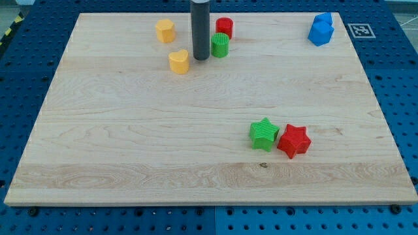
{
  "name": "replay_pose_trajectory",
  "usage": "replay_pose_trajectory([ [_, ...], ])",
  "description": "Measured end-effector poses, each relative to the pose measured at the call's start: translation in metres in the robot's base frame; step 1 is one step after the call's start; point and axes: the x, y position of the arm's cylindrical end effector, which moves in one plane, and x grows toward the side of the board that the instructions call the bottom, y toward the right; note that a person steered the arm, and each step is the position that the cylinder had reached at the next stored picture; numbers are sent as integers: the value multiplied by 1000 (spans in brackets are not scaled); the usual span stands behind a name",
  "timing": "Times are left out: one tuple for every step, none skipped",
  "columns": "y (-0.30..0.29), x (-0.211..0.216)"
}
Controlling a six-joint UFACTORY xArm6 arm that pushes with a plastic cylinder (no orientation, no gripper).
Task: Slide green circle towards red circle
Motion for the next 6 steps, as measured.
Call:
replay_pose_trajectory([
  [2,-19],
  [1,-24],
  [3,33],
  [17,34],
  [62,17],
  [62,6],
])
